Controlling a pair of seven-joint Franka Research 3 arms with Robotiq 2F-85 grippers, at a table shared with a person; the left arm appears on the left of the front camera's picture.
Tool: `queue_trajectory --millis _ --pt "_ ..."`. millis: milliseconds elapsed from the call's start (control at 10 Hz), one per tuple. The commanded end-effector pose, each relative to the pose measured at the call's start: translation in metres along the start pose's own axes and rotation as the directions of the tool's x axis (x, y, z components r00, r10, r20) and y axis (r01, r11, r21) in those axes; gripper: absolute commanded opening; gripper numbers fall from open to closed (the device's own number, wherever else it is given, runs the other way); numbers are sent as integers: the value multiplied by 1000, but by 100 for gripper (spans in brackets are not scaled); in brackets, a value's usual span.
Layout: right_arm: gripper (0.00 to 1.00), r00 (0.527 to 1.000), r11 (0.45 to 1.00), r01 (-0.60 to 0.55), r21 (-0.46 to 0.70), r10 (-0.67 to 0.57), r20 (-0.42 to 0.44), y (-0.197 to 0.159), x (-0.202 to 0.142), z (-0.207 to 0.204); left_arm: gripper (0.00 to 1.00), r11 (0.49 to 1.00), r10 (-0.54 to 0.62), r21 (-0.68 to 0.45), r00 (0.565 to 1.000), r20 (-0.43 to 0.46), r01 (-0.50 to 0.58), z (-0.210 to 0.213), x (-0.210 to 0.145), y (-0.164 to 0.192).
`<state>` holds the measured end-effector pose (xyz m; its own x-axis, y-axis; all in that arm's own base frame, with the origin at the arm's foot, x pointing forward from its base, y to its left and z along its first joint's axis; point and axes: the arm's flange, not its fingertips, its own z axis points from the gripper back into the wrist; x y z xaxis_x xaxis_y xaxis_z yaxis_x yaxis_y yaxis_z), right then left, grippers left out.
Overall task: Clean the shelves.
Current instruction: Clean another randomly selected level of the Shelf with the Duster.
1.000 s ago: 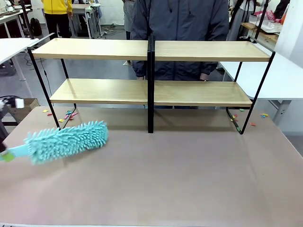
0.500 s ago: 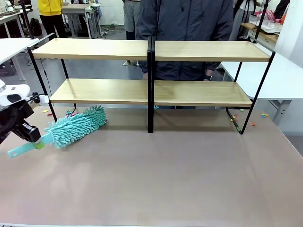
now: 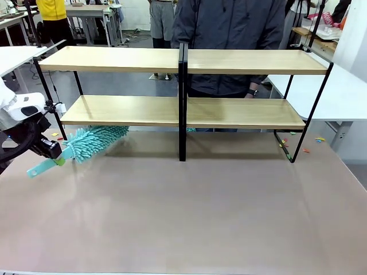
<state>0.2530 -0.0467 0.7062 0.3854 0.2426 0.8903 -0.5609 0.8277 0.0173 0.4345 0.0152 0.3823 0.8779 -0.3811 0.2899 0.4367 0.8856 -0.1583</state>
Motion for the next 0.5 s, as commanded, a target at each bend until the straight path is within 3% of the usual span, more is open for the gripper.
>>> queue_trajectory --millis 0,200,400 --pt "100 1000 1000 -1 7 1 8 1 1 0 0 999 38 15 999 -27 -37 -9 -4 -11" --pt "100 1000 1000 -1 7 1 8 1 1 0 0 998 59 40 990 -124 -55 -9 -4 -22" --pt "100 1000 1000 -1 7 1 8 1 1 0 0 984 111 155 979 -172 -84 -4 -4 -41"
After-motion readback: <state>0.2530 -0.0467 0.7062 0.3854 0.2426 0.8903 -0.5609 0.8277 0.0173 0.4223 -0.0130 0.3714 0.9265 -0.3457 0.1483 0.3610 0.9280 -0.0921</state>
